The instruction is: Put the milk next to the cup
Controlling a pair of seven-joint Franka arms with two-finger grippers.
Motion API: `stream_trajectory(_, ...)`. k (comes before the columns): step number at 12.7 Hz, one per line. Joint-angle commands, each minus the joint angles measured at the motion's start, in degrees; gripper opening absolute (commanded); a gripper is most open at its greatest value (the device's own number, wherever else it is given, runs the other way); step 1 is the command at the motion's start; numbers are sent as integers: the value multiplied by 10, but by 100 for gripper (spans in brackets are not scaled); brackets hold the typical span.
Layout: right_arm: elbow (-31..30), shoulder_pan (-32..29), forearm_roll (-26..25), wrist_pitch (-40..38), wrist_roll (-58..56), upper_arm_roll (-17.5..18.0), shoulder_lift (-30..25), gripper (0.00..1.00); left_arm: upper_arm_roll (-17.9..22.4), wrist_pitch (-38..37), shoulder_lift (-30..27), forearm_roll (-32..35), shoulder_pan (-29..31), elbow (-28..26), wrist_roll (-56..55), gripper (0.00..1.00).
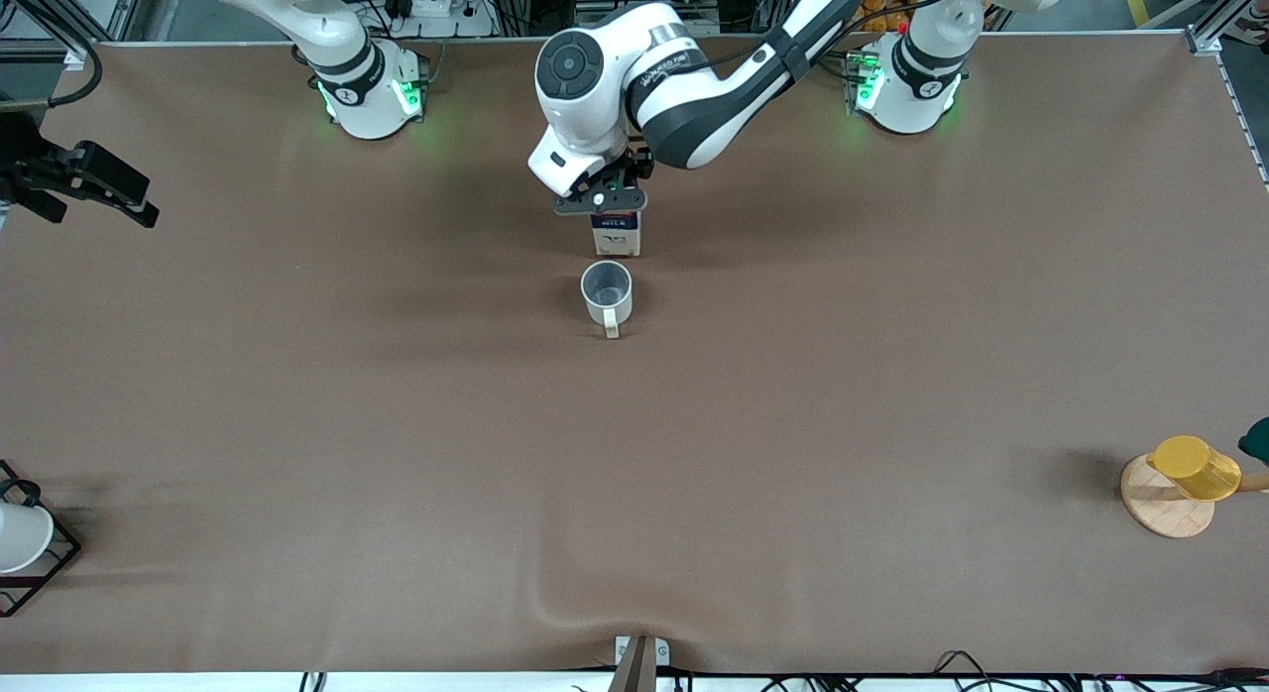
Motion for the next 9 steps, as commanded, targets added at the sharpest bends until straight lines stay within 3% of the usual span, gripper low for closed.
stream_trajectory(1, 19, -11, 11, -11, 0, 8, 8, 100, 7, 2, 15, -2, -18, 15, -14, 62)
stream_trajectory(8, 20, -22, 12, -31, -3, 7, 5, 100, 10, 26, 28, 16, -16, 12, -28, 76)
stream_trajectory(9, 20, -22, 16, -31, -3, 7, 5, 100, 11, 26, 28, 16, -15, 11, -28, 89)
